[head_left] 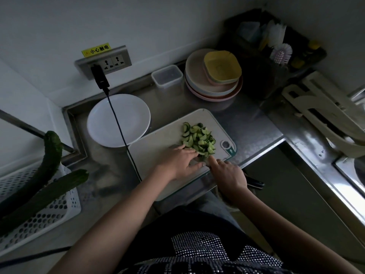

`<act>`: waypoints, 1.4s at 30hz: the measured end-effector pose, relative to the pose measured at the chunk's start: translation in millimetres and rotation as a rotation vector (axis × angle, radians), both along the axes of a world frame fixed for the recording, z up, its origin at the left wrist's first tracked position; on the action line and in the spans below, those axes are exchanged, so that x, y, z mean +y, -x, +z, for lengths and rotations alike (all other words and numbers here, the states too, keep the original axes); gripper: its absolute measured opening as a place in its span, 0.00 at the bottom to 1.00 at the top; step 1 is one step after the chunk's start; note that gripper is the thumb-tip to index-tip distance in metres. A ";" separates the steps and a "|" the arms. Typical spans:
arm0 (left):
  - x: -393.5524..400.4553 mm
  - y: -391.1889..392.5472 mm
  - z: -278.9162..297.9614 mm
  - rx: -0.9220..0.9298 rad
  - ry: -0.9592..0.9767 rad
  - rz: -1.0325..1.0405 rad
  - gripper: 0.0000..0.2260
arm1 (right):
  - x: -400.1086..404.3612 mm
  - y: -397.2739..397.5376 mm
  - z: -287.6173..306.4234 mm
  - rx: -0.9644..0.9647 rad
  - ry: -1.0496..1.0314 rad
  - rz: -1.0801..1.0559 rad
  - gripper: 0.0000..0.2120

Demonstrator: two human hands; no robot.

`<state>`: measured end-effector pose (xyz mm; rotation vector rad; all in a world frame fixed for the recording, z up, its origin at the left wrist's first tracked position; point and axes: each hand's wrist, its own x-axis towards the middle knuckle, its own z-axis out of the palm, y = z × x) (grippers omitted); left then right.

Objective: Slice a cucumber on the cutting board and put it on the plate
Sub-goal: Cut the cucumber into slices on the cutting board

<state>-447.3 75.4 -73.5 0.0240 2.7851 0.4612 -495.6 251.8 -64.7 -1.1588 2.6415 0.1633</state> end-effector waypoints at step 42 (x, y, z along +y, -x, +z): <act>-40.9 -97.5 -73.5 0.437 0.146 0.222 0.14 | -28.0 23.6 -24.5 -0.393 0.360 -0.322 0.09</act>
